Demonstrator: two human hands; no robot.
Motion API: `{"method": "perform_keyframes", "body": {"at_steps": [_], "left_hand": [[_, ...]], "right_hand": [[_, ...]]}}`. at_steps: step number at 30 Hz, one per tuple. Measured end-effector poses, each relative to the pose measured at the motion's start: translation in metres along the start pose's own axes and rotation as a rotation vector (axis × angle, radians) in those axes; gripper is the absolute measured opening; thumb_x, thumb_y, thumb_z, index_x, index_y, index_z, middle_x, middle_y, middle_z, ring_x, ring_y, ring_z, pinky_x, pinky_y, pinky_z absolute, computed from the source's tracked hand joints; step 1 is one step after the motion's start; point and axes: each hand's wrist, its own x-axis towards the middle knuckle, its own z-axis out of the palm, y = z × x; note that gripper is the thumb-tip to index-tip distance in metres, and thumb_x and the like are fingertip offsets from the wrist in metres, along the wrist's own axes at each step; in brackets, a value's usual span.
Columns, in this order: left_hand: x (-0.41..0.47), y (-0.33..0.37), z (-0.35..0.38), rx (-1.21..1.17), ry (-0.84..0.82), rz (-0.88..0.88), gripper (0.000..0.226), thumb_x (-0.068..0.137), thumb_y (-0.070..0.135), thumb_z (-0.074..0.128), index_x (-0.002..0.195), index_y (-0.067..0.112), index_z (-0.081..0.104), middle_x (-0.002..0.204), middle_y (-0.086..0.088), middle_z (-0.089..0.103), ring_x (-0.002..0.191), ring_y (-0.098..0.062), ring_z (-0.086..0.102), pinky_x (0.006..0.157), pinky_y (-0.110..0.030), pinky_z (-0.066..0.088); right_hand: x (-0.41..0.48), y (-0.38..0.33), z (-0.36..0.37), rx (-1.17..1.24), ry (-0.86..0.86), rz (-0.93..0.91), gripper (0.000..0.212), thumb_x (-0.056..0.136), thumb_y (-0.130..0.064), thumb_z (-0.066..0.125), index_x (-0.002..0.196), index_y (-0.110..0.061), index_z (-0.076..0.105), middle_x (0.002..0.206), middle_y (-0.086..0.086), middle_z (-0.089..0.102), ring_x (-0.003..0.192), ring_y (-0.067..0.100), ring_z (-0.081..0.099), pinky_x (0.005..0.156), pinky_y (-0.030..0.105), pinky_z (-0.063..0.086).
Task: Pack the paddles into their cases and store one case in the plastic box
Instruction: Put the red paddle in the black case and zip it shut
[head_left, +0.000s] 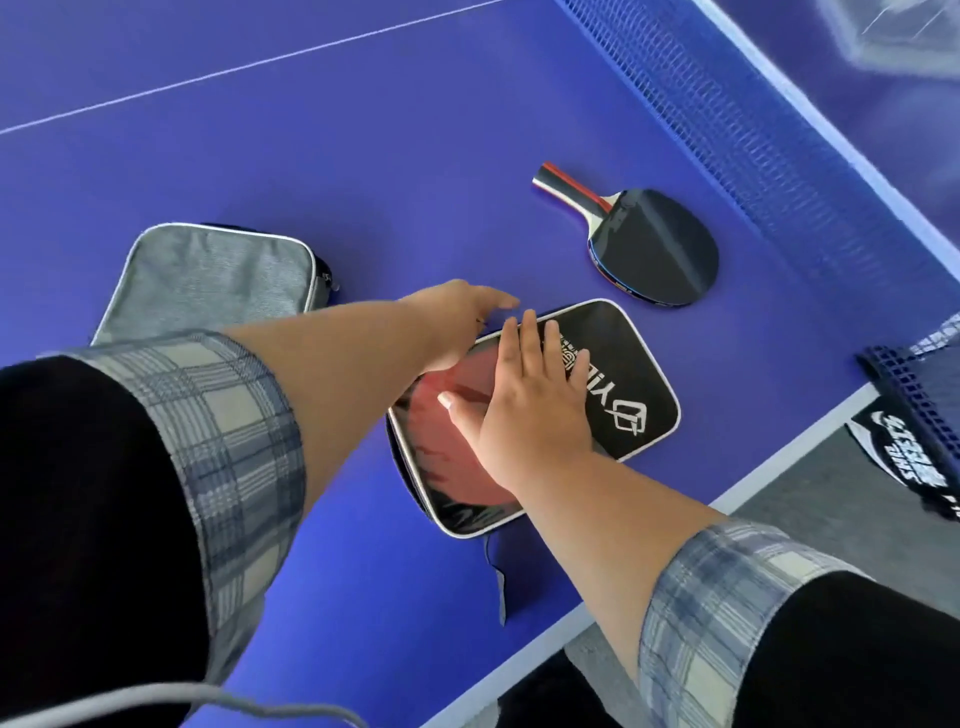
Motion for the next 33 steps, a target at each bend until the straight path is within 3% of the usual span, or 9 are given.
{"method": "perform_keyframes", "body": {"at_steps": [4, 8, 11, 14, 17, 21, 25, 29, 33], "left_hand": [[0.022, -0.001, -0.013, 0.176, -0.104, 0.22, 0.033, 0.097, 0.014, 0.043, 0.088, 0.046, 0.05, 0.084, 0.015, 0.053, 0.069, -0.013, 0.051, 0.066, -0.032, 0.039], [0.025, -0.008, -0.011, 0.23, -0.037, 0.289, 0.022, 0.099, 0.02, 0.047, 0.105, 0.03, 0.065, 0.097, 0.011, 0.054, 0.088, -0.02, 0.058, 0.076, -0.039, 0.05], [0.017, -0.016, -0.007, 0.27, 0.01, 0.281, 0.024, 0.102, 0.029, 0.041, 0.111, 0.032, 0.063, 0.109, 0.006, 0.055, 0.094, -0.022, 0.058, 0.078, -0.045, 0.051], [0.005, -0.031, -0.005, 0.26, 0.066, 0.233, 0.014, 0.097, 0.021, 0.047, 0.096, 0.032, 0.057, 0.096, 0.01, 0.054, 0.079, -0.019, 0.055, 0.061, -0.038, 0.045], [-0.02, -0.047, -0.004, 0.264, 0.092, 0.197, 0.017, 0.093, 0.014, 0.048, 0.09, 0.03, 0.052, 0.091, 0.009, 0.052, 0.073, -0.019, 0.053, 0.058, -0.037, 0.043], [-0.062, -0.065, 0.011, 0.257, 0.122, 0.047, 0.026, 0.089, 0.003, 0.047, 0.092, 0.028, 0.051, 0.089, 0.008, 0.049, 0.08, -0.022, 0.054, 0.058, -0.038, 0.047], [-0.09, -0.07, 0.034, 0.217, 0.188, -0.097, 0.038, 0.078, -0.009, 0.05, 0.09, 0.027, 0.047, 0.087, 0.007, 0.046, 0.079, -0.022, 0.051, 0.049, -0.032, 0.034], [-0.113, -0.063, 0.054, 0.121, 0.197, -0.244, 0.03, 0.083, -0.003, 0.056, 0.096, 0.023, 0.049, 0.092, 0.004, 0.048, 0.08, -0.023, 0.055, 0.055, -0.038, 0.045], [-0.136, -0.051, 0.074, 0.006, 0.278, -0.385, 0.01, 0.098, 0.014, 0.052, 0.097, 0.024, 0.048, 0.092, 0.003, 0.051, 0.068, -0.018, 0.049, 0.054, -0.036, 0.04]], "right_hand": [[0.0, -0.002, 0.001, -0.007, 0.005, 0.01, 0.107, 0.082, -0.083, 0.018, 0.16, -0.01, 0.011, 0.168, 0.012, 0.014, 0.155, 0.031, 0.01, 0.121, 0.06, 0.01], [0.0, -0.002, -0.001, -0.025, 0.001, 0.018, 0.105, 0.083, -0.082, 0.014, 0.16, -0.01, 0.008, 0.168, 0.012, 0.012, 0.155, 0.031, 0.009, 0.121, 0.06, 0.011], [0.0, -0.002, -0.001, -0.04, -0.002, 0.024, 0.104, 0.084, -0.081, 0.014, 0.16, -0.011, 0.011, 0.168, 0.012, 0.013, 0.155, 0.031, 0.009, 0.122, 0.06, 0.012], [-0.001, -0.001, -0.001, -0.041, 0.006, 0.011, 0.094, 0.086, -0.081, 0.017, 0.16, -0.023, 0.014, 0.167, 0.014, 0.016, 0.154, 0.035, 0.013, 0.12, 0.062, 0.013], [-0.001, 0.0, -0.001, -0.069, -0.01, -0.011, 0.083, 0.087, -0.08, 0.016, 0.158, -0.037, 0.012, 0.167, 0.015, 0.015, 0.152, 0.042, 0.014, 0.119, 0.065, 0.014], [0.0, 0.0, -0.001, -0.076, -0.023, -0.006, 0.08, 0.087, -0.079, 0.019, 0.157, -0.04, 0.012, 0.167, 0.014, 0.015, 0.152, 0.043, 0.014, 0.118, 0.066, 0.014], [0.001, 0.0, 0.0, -0.066, -0.024, -0.006, 0.081, 0.087, -0.081, 0.019, 0.156, -0.041, 0.014, 0.167, 0.014, 0.017, 0.152, 0.042, 0.014, 0.118, 0.066, 0.014], [0.001, 0.002, 0.003, -0.055, -0.007, -0.016, 0.081, 0.086, -0.081, 0.018, 0.157, -0.041, 0.013, 0.168, 0.013, 0.014, 0.152, 0.042, 0.013, 0.117, 0.067, 0.014], [0.0, 0.003, -0.002, 0.015, -0.023, -0.056, 0.077, 0.09, -0.075, 0.021, 0.157, -0.039, 0.012, 0.169, 0.011, 0.009, 0.153, 0.041, 0.01, 0.117, 0.068, 0.012]]}}
